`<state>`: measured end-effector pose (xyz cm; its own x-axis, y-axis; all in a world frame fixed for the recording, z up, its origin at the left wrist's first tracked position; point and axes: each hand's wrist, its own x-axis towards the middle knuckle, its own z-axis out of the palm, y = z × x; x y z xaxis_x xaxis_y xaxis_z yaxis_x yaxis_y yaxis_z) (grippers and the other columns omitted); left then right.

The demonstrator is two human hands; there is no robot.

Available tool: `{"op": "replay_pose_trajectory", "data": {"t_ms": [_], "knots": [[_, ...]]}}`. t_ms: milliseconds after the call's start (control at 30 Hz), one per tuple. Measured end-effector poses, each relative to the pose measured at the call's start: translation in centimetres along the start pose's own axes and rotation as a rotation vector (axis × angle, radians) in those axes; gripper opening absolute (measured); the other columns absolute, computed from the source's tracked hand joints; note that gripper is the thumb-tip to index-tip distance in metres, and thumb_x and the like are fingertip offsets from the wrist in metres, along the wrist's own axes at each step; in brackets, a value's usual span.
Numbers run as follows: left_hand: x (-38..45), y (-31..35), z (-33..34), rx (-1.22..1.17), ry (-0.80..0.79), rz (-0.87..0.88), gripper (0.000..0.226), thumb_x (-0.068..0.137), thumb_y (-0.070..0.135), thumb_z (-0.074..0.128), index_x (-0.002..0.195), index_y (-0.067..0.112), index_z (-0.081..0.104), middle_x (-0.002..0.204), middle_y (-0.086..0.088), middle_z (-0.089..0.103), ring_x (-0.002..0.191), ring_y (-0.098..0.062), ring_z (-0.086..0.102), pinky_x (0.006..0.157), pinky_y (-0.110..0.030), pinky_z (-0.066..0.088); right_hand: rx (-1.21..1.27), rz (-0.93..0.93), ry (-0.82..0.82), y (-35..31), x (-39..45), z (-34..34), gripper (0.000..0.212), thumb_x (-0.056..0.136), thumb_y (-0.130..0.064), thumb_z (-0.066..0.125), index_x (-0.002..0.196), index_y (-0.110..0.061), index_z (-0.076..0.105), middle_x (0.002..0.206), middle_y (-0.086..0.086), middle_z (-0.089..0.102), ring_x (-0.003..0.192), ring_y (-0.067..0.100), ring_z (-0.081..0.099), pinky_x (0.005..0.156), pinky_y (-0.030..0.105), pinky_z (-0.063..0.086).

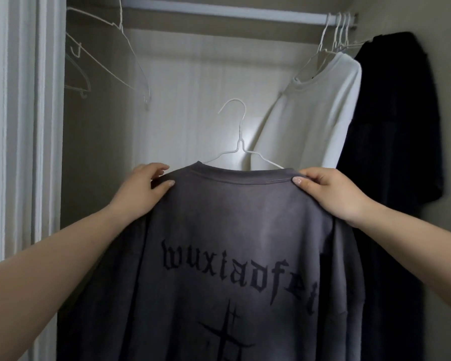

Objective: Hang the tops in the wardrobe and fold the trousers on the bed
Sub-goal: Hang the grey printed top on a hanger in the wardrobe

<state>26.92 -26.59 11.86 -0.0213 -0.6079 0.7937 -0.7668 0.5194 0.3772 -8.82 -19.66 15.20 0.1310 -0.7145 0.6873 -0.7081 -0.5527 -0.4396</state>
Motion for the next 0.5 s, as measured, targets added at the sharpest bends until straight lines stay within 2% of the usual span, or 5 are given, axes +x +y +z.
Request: {"op": "replay_pose_trajectory", "data": {"t_ms": [67, 167, 267, 400, 500], "knots": [[1.3, 1.1, 1.1, 0.003, -0.052, -0.047, 0.053, 0.089, 0.033, 0.064, 0.136, 0.013, 0.049, 0.133, -0.012, 0.053, 0.128, -0.024, 0.043, 0.105, -0.031, 0.032, 0.097, 0.054, 0.009, -0.8, 1.0, 0.2, 0.022, 0.094, -0.029, 0.056, 0.091, -0.013, 0.071, 0.093, 0.009, 0.072, 0.084, 0.019, 0.066, 0.086, 0.035, 0.05], [3.8, 3.5, 2.7, -0.097, -0.085, -0.12, 0.071, 0.089, 0.043, 0.06, 0.147, 0.015, 0.033, 0.151, -0.011, 0.035, 0.142, -0.023, 0.026, 0.116, -0.033, 0.021, 0.239, 0.151, 0.049, -1.6, 3.0, 0.0, 0.019, 0.093, -0.027, 0.058, 0.085, -0.018, 0.073, 0.087, 0.002, 0.074, 0.08, 0.012, 0.065, 0.079, 0.028, 0.05], [5.9, 6.9, 4.6, -0.399, -0.172, -0.198, 0.077, 0.085, 0.053, 0.061, 0.149, 0.026, 0.029, 0.154, 0.002, 0.031, 0.14, -0.015, 0.031, 0.107, -0.021, 0.023, 0.368, 0.211, 0.086, -2.5, 5.7, -0.4, 0.023, 0.094, -0.024, 0.057, 0.076, -0.019, 0.07, 0.075, 0.0, 0.071, 0.068, 0.011, 0.063, 0.067, 0.022, 0.05], [8.4, 12.3, 7.5, -0.723, -0.238, -0.17, 0.076, 0.084, 0.055, 0.06, 0.149, 0.033, 0.028, 0.154, 0.005, 0.03, 0.138, -0.008, 0.033, 0.112, -0.033, 0.03, 0.6, 0.278, 0.141, -4.3, 10.0, -1.5, 0.027, 0.095, -0.02, 0.056, 0.069, -0.015, 0.06, 0.055, -0.002, 0.065, 0.049, 0.009, 0.061, 0.048, 0.015, 0.048], [10.4, 15.9, 8.8, -0.838, -0.219, -0.122, 0.07, 0.088, 0.05, 0.059, 0.148, 0.03, 0.031, 0.152, 0.006, 0.034, 0.136, -0.005, 0.035, 0.111, -0.03, 0.032, 0.719, 0.302, 0.187, -5.3, 13.0, -2.5, 0.023, 0.096, -0.018, 0.054, 0.075, -0.009, 0.058, 0.065, 0.008, 0.064, 0.057, 0.018, 0.062, 0.057, 0.025, 0.052]]}}
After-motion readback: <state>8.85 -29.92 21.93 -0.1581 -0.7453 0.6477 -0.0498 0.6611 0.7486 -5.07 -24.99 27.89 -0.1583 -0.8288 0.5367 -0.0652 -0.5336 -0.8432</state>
